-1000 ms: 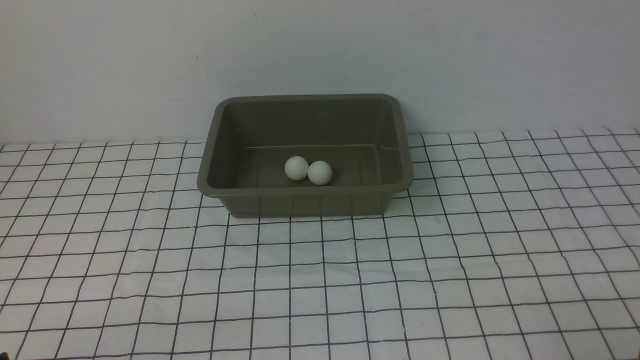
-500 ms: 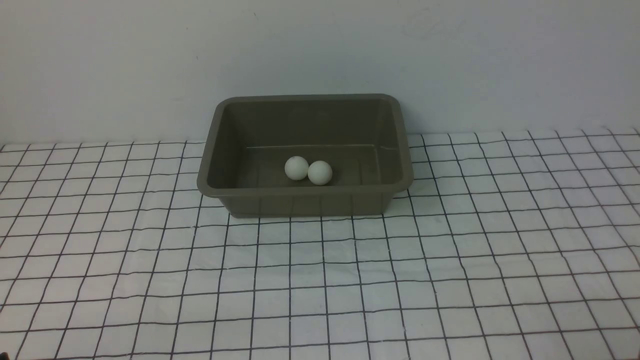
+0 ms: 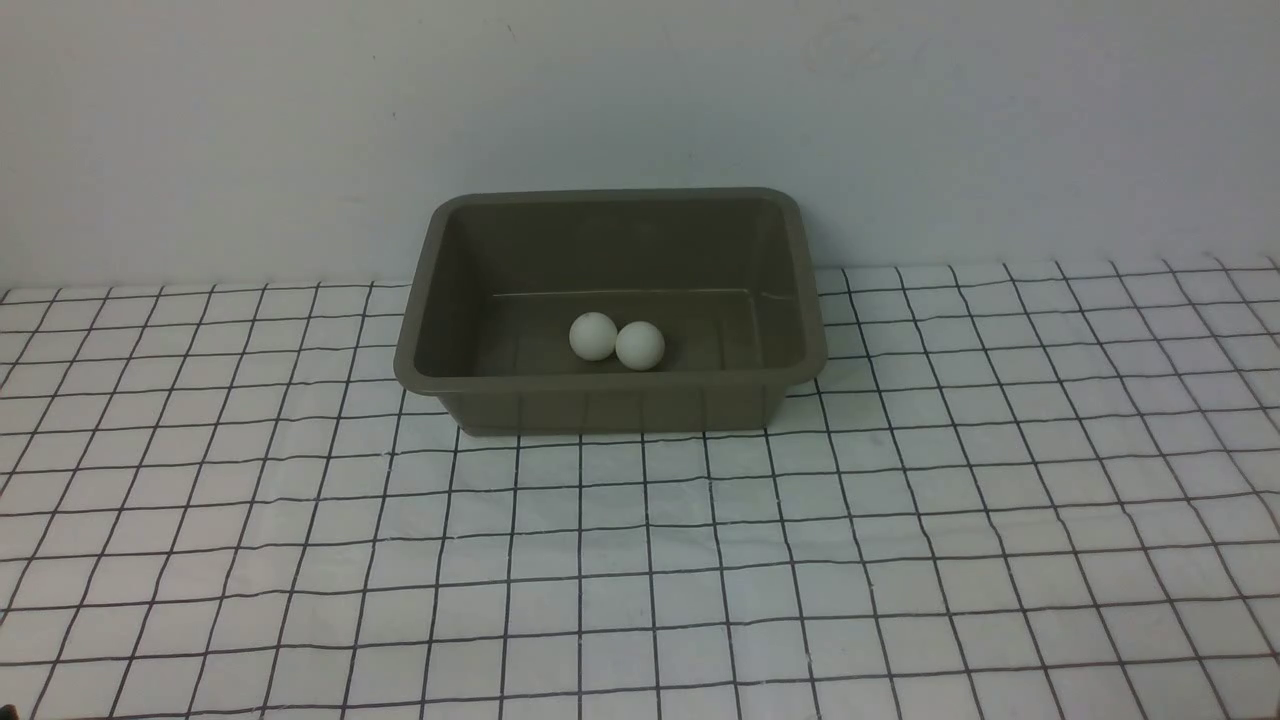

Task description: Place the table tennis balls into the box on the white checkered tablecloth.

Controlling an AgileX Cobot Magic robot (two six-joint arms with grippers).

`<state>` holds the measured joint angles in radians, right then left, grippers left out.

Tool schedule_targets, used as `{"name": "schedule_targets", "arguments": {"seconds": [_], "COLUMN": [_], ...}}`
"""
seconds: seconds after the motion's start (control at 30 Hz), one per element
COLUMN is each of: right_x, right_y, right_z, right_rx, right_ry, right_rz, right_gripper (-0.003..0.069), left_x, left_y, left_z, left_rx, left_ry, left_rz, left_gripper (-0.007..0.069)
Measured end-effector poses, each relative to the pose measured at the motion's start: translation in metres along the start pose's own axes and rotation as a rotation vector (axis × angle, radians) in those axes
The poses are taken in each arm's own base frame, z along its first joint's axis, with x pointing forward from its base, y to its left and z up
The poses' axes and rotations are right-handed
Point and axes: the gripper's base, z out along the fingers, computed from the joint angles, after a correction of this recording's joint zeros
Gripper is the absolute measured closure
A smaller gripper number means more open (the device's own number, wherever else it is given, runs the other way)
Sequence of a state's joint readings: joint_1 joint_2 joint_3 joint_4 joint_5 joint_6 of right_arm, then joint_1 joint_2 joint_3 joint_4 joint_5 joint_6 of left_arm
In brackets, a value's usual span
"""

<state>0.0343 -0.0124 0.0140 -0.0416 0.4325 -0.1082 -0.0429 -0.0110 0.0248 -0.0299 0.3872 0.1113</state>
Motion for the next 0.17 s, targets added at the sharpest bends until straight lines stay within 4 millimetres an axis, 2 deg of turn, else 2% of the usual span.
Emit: {"name": "schedule_targets", "arguments": {"seconds": [0.17], "right_x": [0.0], "right_y": [0.0], "right_z": [0.0], "right_rx": [0.0], "right_ry": [0.0], "right_rz": [0.0], "right_gripper": [0.0134], "left_x": [0.0], "left_y": [0.0], "left_z": [0.0], "left_rx": [0.0], "left_ry": [0.0], "left_rz": [0.0], "left_gripper": [0.0157]}}
